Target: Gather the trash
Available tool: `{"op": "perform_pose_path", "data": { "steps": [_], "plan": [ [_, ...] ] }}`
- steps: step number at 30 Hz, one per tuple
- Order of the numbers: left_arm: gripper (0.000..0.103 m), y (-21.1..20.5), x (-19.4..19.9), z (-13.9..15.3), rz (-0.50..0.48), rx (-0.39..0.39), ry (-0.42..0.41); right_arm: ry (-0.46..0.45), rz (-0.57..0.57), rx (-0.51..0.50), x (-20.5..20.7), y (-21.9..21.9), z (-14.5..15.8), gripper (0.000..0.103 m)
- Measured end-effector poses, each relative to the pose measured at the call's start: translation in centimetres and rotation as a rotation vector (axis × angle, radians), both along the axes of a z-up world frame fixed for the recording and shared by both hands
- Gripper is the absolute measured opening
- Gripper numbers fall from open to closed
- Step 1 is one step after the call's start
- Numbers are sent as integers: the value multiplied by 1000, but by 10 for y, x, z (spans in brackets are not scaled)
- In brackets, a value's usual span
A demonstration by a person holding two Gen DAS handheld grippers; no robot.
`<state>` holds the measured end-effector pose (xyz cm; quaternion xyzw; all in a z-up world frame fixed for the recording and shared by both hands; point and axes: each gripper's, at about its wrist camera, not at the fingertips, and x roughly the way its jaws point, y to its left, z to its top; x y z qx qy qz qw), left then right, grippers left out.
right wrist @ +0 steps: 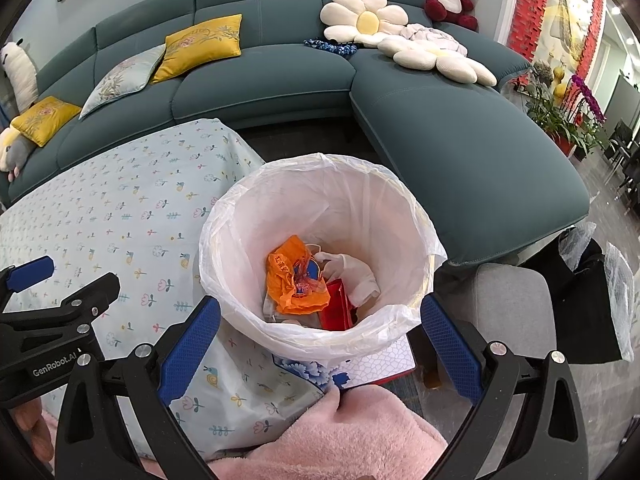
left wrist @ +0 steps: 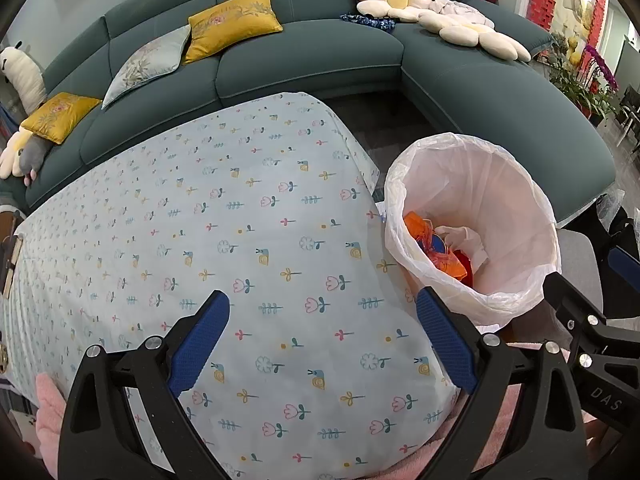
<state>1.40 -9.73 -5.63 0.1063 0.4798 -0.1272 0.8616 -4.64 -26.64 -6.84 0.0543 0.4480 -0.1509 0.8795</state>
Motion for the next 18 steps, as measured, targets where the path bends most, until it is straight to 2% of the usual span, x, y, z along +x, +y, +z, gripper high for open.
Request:
{"op": "perform_pose_path", "data": {
  "steps": [18],
  "plan": [
    [90, 0, 1, 0, 3, 1, 2, 0, -1, -1, 0, 0, 0, 96]
  ]
}}
